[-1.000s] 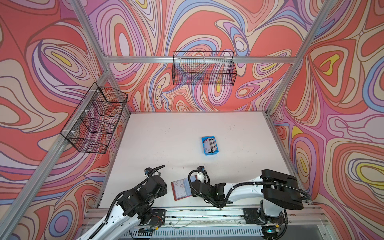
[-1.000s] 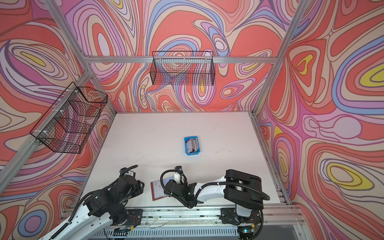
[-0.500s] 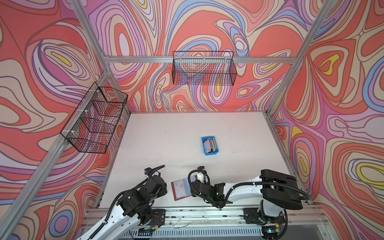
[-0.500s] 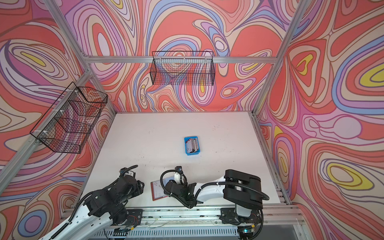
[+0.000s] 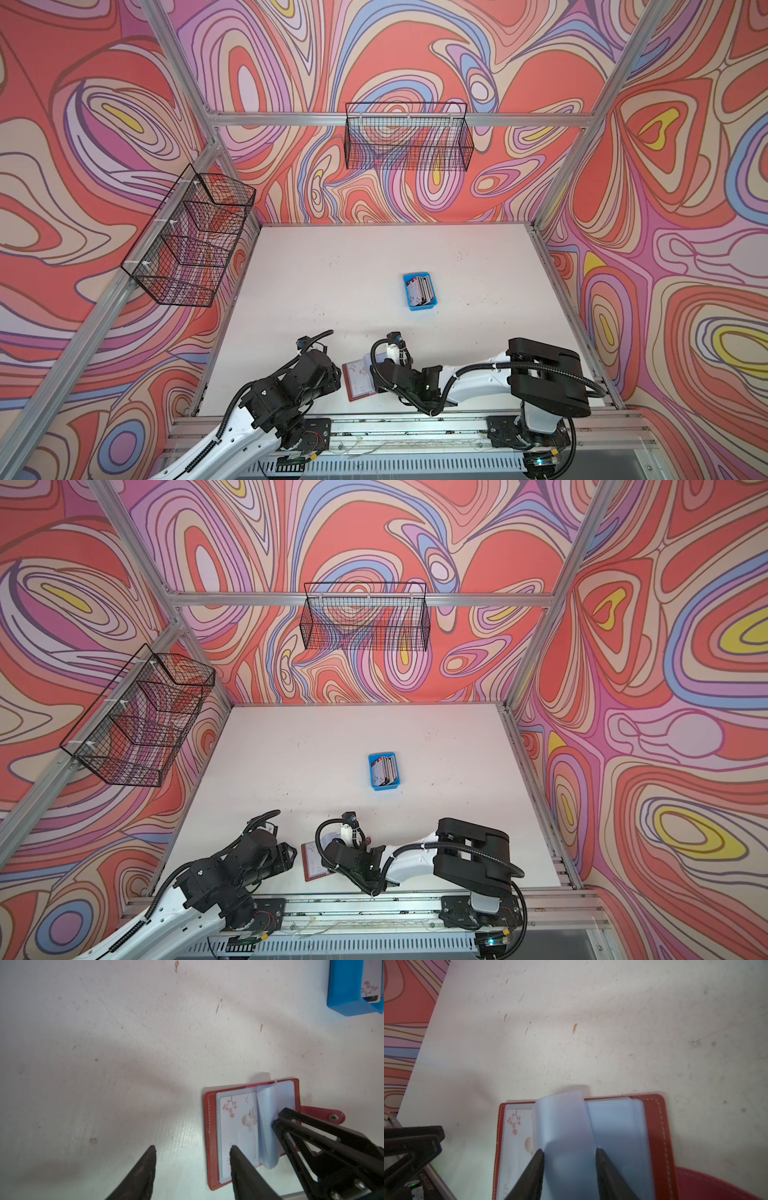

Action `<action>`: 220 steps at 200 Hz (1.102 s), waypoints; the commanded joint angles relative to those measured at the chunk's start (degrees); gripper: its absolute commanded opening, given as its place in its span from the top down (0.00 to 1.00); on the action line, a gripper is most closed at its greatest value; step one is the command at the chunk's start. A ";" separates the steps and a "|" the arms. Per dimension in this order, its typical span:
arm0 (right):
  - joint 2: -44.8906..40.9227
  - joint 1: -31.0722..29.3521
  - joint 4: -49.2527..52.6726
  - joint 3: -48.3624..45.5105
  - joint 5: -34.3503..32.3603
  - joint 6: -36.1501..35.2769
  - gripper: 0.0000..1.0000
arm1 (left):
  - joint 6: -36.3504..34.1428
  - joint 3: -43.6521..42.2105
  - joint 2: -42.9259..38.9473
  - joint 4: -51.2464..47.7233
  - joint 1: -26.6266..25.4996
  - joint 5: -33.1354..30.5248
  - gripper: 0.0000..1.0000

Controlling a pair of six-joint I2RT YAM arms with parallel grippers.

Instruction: Put the credit cards into the card holder

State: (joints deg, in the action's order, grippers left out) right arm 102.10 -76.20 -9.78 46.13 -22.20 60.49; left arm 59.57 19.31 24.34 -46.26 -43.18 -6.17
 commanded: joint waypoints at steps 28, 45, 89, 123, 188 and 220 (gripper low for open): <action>3.08 -0.26 -2.01 0.72 6.16 0.07 0.58 | 0.17 -1.13 0.01 2.09 -0.24 0.64 0.41; 3.29 -0.24 -3.19 0.72 7.04 0.15 0.59 | 0.26 -0.94 0.02 1.88 -0.22 0.57 0.41; 2.27 -0.30 -4.62 0.20 7.67 0.39 0.62 | 0.35 -0.77 -0.67 1.32 -0.24 0.55 0.41; 1.54 -0.73 -6.83 -0.67 8.57 0.51 0.62 | 0.41 -0.68 -1.45 0.91 -0.24 0.26 0.41; -0.41 -1.61 -7.88 -0.95 8.48 0.40 0.62 | 0.37 -0.77 -1.67 0.60 -0.24 -0.05 0.41; -0.85 -2.19 -8.61 -0.80 8.41 0.24 0.62 | 0.28 -0.68 -1.75 0.55 -0.24 -0.14 0.41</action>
State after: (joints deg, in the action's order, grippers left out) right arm 102.83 -77.52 -17.17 45.93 -13.96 60.47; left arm 59.77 18.74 22.96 -44.77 -43.18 -5.54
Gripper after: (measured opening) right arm 0.378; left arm 0.595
